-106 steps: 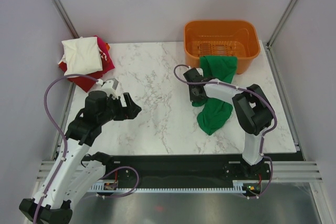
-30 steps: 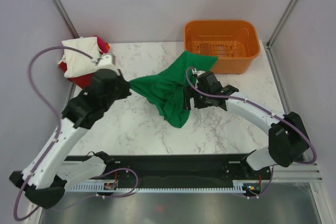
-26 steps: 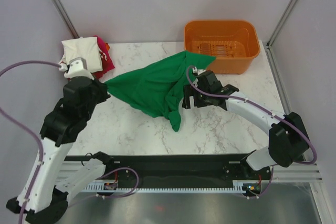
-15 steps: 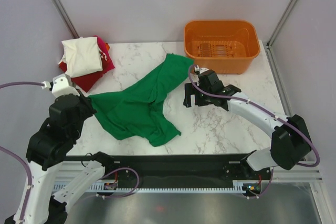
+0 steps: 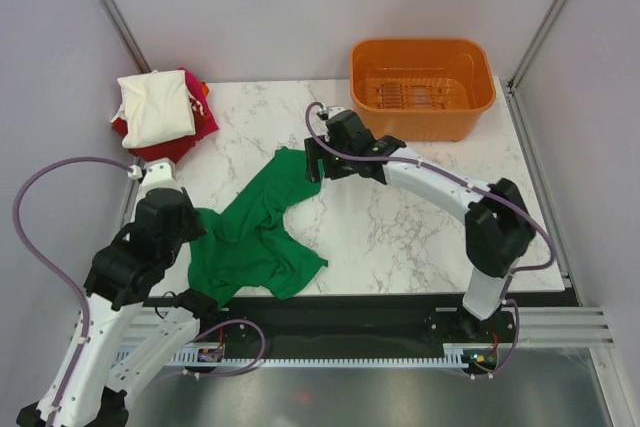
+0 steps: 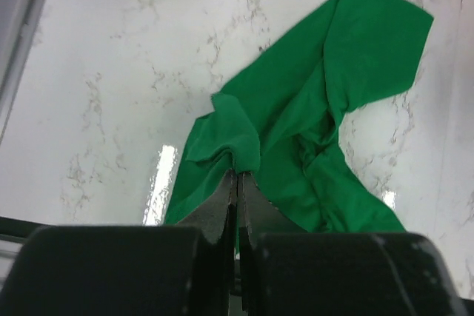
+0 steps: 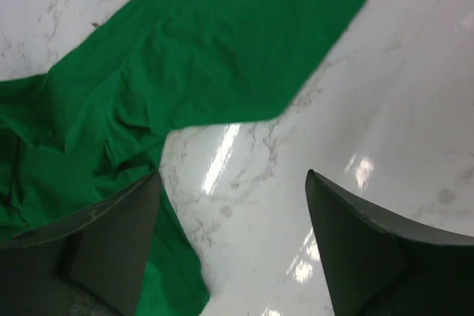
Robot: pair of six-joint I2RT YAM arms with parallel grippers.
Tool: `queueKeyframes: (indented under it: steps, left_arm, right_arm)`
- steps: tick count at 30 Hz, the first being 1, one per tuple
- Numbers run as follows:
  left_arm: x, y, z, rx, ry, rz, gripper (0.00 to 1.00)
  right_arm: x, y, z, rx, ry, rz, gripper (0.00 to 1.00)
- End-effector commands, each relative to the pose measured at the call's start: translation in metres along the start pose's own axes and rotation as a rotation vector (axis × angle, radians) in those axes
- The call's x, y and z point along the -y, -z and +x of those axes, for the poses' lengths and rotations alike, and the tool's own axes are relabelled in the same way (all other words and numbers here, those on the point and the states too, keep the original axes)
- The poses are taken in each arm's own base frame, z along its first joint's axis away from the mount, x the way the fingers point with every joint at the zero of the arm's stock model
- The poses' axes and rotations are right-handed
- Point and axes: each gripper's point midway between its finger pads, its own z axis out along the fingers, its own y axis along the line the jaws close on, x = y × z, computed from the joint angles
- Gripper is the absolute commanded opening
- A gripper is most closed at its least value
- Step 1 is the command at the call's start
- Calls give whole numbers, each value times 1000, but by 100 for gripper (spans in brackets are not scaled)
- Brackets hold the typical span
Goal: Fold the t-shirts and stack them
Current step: Move the tshirt to the center of the board, then flatten the tshirt out
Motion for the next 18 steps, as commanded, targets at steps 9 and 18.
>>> queueKeyframes:
  steps: [9, 18]
  left_arm:
    - [42, -23, 11, -1, 8, 186, 2]
    - [47, -24, 13, 7, 4, 220, 2]
  right_arm:
    - [-42, -141, -63, 36, 78, 17, 53]
    - [-38, -193, -86, 180, 134, 178, 56]
